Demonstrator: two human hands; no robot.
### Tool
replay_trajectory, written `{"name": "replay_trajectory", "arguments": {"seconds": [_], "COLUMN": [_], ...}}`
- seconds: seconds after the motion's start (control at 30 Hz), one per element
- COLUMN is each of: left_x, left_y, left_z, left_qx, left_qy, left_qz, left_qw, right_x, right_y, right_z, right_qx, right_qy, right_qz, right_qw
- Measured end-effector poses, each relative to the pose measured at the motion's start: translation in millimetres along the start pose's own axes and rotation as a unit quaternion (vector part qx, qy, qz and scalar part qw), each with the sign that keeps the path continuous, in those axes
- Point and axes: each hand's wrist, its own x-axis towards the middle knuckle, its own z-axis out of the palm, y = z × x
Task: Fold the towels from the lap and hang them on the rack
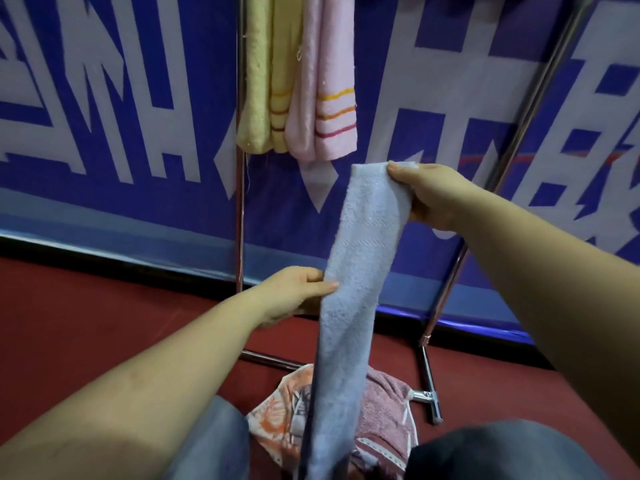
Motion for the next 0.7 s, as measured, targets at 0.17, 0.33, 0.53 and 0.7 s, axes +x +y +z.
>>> {"name": "replay_trajectory", "arguments": {"seconds": [0.17, 0.33, 0.53, 0.7], "left_x": [12.6, 27.3, 40.7, 44.3], "left_y": [-25.4, -38.3, -47.0, -49.9], "left_z": [-7.7, -8.3, 1.9, 5.5], "left_qx": [-0.037, 0.117, 0.226, 0.264], "left_qy": [0.044, 0.09, 0.045, 0.022], "left_qz": [0.033, 0.068, 0.049, 0.026], "left_qw": [0.998, 0.987, 0.972, 0.964], "right_x": [17.8, 19.2, -4.8, -13.7], "right_y": [53.8, 136.0, 193.6, 176.1], "right_z": [-13.6, -4.7, 37.4, 54.8], "right_qx": [-0.006, -0.122, -0.242, -0.044], "right_qy": [0.071, 0.087, 0.015, -0.059], "right_qz": [0.053, 0.142, 0.148, 0.043], "right_qw": [0.996, 0.979, 0.959, 0.996]}}
